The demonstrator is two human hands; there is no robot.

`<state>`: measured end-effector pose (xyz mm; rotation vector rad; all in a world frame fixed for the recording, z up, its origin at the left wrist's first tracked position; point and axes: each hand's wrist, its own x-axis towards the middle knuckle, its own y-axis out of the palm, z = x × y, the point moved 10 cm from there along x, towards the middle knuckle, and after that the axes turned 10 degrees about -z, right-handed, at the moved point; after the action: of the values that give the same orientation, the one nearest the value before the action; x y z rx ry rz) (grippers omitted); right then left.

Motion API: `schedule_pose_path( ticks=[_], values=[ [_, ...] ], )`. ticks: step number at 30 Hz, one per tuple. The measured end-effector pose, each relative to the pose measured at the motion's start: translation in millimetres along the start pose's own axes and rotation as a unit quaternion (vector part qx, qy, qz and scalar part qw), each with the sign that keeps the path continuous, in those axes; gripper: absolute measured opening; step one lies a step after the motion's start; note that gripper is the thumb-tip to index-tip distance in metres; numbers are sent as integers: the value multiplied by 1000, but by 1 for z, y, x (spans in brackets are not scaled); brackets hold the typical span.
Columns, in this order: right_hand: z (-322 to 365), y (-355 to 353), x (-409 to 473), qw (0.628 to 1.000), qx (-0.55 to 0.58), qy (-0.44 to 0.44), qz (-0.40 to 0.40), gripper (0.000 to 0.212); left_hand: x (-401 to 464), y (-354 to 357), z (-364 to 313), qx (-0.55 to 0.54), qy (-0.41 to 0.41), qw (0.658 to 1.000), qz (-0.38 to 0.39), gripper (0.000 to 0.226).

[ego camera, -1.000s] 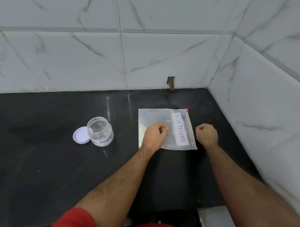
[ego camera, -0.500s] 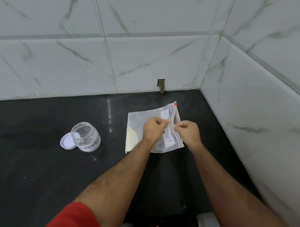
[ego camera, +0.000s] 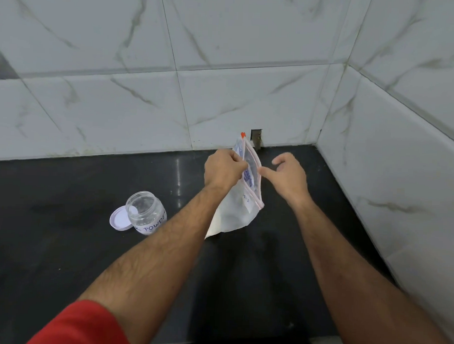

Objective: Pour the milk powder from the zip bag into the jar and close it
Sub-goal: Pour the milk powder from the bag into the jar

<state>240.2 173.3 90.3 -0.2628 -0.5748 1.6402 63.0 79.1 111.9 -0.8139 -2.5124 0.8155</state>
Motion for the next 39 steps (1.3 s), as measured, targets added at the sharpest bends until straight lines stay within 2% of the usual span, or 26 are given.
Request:
schedule_pose_path(
  ticks=[1,4,8,11,14,16,18,20,23,26,28,31,34,36,39],
  values=[
    [4,8,4,999,-20,18,36,35,3,-9,-1,4,6,1000,-3,8],
    [35,35,8,985,-57,20,164,21,12,-38,-2,30,30,999,-13,14],
    [78,61,4,969,-127,-16,212,11,22,-77,3,76,44,996,-32,11],
    [108,69,3,967,-168,-46,184,16,29,-111,12,111,49,991,-48,9],
    [135,59,12,973,-196,-69,99,18,40,-151,29,154,51,984,-68,11],
    [148,59,16,981,-171,-63,73,23,48,-171,44,165,45,983,-67,11],
    [159,69,14,989,-108,-43,92,27,52,-177,62,141,34,989,-38,15],
    [167,80,7,991,-73,-22,107,27,53,-174,74,91,33,995,3,29],
    [180,88,-2,992,-81,-32,93,30,51,-162,75,48,82,993,66,55],
    [191,94,-11,986,-129,-69,76,29,46,-154,70,45,137,984,101,67],
    [194,99,-17,983,-151,-83,65,29,46,-155,71,62,146,983,91,70],
    [193,108,-26,980,-163,-95,56,29,52,-165,81,57,116,991,34,66],
    [193,113,-35,980,-163,-101,55,31,54,-168,87,60,106,993,7,46],
    [194,112,-35,981,-160,-100,46,33,50,-170,87,65,124,990,3,27],
    [191,108,-34,980,-173,-97,19,30,40,-168,89,110,172,979,5,19]
  ],
)
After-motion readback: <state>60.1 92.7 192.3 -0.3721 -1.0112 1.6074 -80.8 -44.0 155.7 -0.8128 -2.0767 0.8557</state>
